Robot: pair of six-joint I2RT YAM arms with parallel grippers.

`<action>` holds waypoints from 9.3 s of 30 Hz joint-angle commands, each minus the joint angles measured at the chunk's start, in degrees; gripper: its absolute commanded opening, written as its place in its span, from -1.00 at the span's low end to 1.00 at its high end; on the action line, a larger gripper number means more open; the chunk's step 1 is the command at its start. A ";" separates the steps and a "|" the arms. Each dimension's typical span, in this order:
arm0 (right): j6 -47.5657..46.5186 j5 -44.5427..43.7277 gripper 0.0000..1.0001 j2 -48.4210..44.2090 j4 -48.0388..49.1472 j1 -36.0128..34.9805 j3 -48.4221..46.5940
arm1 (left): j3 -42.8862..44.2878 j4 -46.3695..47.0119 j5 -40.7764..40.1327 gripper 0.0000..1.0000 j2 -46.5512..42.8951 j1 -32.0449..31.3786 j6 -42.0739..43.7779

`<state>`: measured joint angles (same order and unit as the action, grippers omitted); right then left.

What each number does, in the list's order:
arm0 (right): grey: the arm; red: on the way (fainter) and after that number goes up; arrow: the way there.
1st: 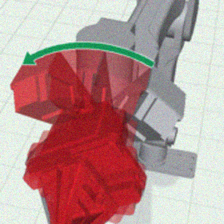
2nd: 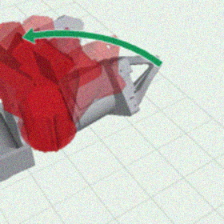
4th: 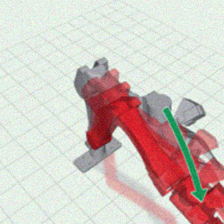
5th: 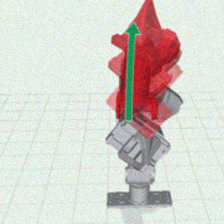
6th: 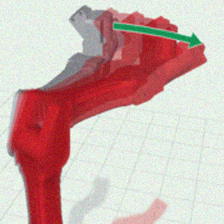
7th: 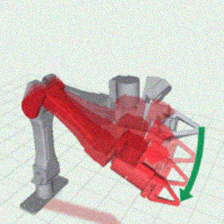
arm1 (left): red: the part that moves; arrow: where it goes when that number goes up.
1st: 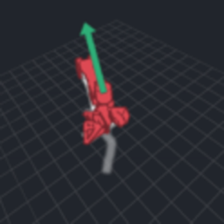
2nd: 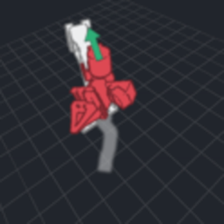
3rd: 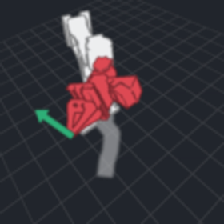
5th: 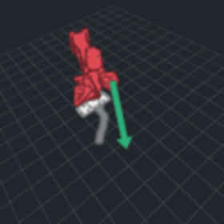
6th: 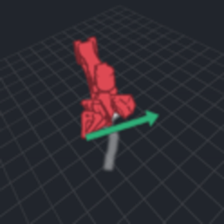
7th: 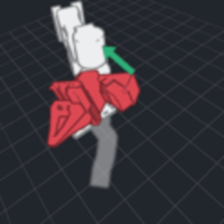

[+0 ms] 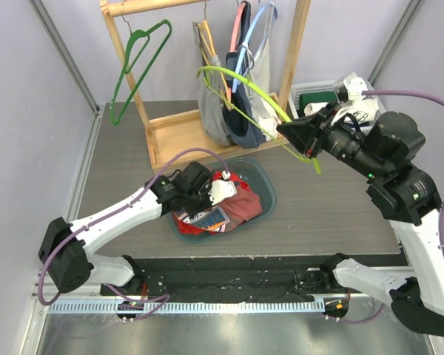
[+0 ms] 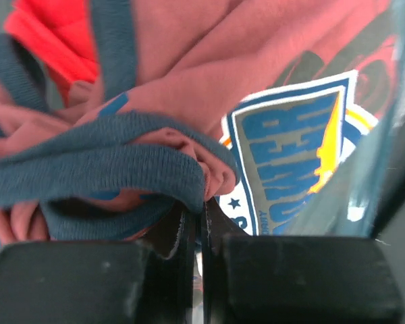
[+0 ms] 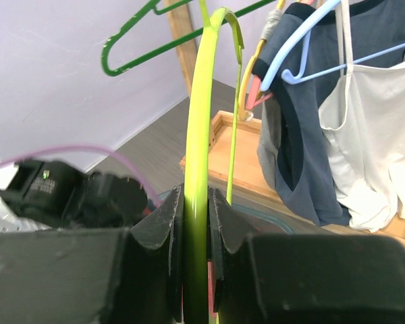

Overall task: Remove the tank top from the hanger
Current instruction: Remove the tank top from the hanger, then place the hanger at the clothesline, then pick up the hanger from the clothesline.

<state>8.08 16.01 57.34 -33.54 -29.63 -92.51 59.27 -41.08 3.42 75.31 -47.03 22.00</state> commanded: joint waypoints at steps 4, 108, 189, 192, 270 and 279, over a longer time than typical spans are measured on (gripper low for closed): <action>1.07 -6.60 -0.98 5.05 5.15 -0.26 -3.03 | -7.23 11.37 -9.84 0.30 4.05 -3.42 4.02; -7.55 -43.44 -0.98 70.54 30.46 -24.60 -57.78 | 22.21 -20.00 -14.32 0.99 -18.79 -3.95 1.12; 4.50 -37.19 0.36 51.55 -10.05 -4.47 -41.52 | 38.91 -13.50 -21.70 0.99 -12.99 1.41 3.49; 4.14 -38.16 0.42 50.86 -13.04 -4.82 -41.26 | 38.82 -13.68 -21.44 0.99 -13.08 1.50 3.40; -17.65 -49.67 -0.98 41.62 39.16 -16.69 -25.96 | 33.99 -15.70 -16.25 0.94 -17.04 5.01 0.85; -15.20 -47.30 -0.98 40.75 33.90 -16.60 -26.60 | 34.08 -15.87 -15.81 0.94 -17.30 5.63 0.68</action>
<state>-8.99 -32.40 102.87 -8.43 -46.33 -117.54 93.38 -57.74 -12.86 59.00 -41.85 22.94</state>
